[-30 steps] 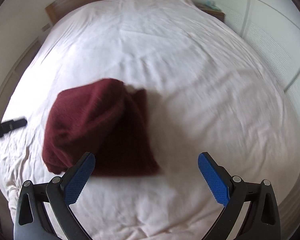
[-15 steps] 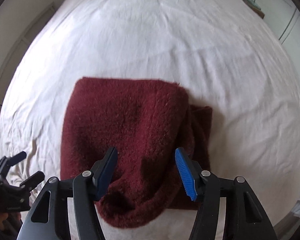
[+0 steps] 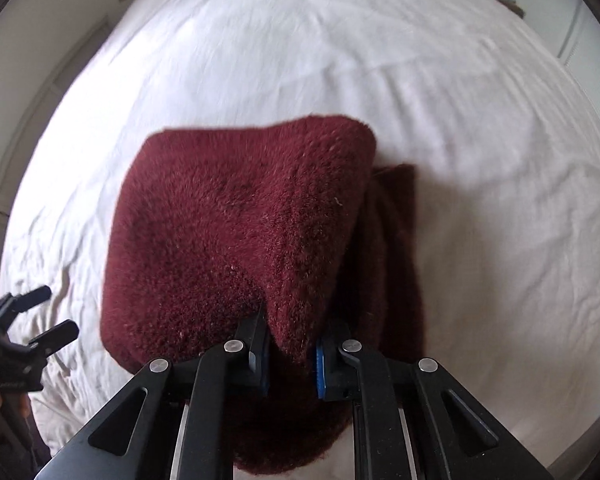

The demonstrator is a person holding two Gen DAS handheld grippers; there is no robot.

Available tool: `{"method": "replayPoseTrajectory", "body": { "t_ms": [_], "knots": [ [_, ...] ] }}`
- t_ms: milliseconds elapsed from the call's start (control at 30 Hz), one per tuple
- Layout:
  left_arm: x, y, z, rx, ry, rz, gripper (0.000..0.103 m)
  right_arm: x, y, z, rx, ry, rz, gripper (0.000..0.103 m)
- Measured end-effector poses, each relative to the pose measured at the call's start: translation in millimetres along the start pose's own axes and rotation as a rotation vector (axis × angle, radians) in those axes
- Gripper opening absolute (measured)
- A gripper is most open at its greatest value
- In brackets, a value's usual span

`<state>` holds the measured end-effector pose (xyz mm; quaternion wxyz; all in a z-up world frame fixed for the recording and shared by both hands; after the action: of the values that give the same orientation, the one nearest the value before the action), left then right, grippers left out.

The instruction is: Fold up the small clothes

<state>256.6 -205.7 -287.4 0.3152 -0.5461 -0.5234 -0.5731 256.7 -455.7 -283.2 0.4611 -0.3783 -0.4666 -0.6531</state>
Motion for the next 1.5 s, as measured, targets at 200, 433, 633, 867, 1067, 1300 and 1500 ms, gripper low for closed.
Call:
{"method": "replayPoseTrajectory", "body": {
  "t_ms": [200,433,633,867,1067,1300,1500],
  "knots": [
    [3,3,2,0.019,0.001,-0.014,0.102,32,-7,-34,-0.026,-0.025,-0.059,0.015],
    [3,8,-8,0.005,0.000,-0.013,0.102,-1,-32,-61,-0.069,-0.085,0.013,0.019],
    [-3,1,-18,-0.022,0.007,0.006,0.102,-7,-38,-77,-0.126,-0.110,-0.004,0.063],
    [-6,9,-24,-0.028,-0.001,0.004,0.102,32,-25,-74,-0.117,-0.094,-0.049,0.082],
    [-2,47,-42,-0.033,-0.020,-0.040,0.102,42,-3,-45,-0.088,-0.030,-0.083,0.094],
    [-28,77,-75,-0.023,-0.054,-0.007,0.102,2,-1,-42,-0.104,-0.009,-0.042,0.102],
    [-70,68,-85,-0.015,-0.072,0.071,0.102,-36,-12,-58,-0.117,-0.006,-0.003,0.102]
  ]
}}
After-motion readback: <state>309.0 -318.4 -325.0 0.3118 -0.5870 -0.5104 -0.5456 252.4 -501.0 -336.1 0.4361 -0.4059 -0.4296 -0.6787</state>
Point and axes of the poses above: each gripper's, at about its wrist camera, not at the fingertips, and x roughly against the way its jaws point, z to its left, y to its top, the point moved 10 cm from there along -x, roughly the way its jaws point
